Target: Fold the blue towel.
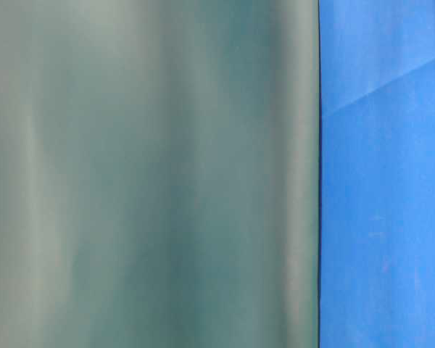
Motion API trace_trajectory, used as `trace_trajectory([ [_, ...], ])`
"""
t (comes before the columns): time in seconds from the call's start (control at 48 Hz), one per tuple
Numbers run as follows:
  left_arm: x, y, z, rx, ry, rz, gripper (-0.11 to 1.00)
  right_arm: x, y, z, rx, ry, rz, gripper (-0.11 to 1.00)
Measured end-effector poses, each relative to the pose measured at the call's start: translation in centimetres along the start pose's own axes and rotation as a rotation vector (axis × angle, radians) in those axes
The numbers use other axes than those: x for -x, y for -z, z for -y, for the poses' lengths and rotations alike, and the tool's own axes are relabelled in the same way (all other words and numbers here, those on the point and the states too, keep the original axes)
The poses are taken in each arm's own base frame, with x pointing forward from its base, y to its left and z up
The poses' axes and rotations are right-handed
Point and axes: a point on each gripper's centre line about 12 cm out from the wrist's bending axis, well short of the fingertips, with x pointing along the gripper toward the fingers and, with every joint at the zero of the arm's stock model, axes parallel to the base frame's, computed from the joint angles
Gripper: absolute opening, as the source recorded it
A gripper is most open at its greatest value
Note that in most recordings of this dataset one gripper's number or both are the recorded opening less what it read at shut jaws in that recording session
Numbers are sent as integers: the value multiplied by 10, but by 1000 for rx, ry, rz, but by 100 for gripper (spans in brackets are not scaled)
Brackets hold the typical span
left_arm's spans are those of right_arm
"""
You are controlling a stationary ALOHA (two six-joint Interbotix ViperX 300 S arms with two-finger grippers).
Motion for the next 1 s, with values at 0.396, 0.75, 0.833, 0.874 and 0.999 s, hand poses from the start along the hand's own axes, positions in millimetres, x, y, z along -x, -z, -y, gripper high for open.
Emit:
trace_trajectory([
  [0.396,19,-5,-2,4,-10,-21,4,7,-12,-5,10,-22,46,18],
  [0.75,70,-43,11,5,35,92,4,52,-43,-16,53,-101,137,18],
  [0.833,83,-51,19,-4,65,131,4,64,-50,-20,58,-126,148,18],
  [0.874,91,-56,25,-13,87,157,4,70,-53,-22,59,-137,151,18],
  [0.999,109,-63,40,-44,147,220,4,83,-59,-27,64,-164,148,18],
])
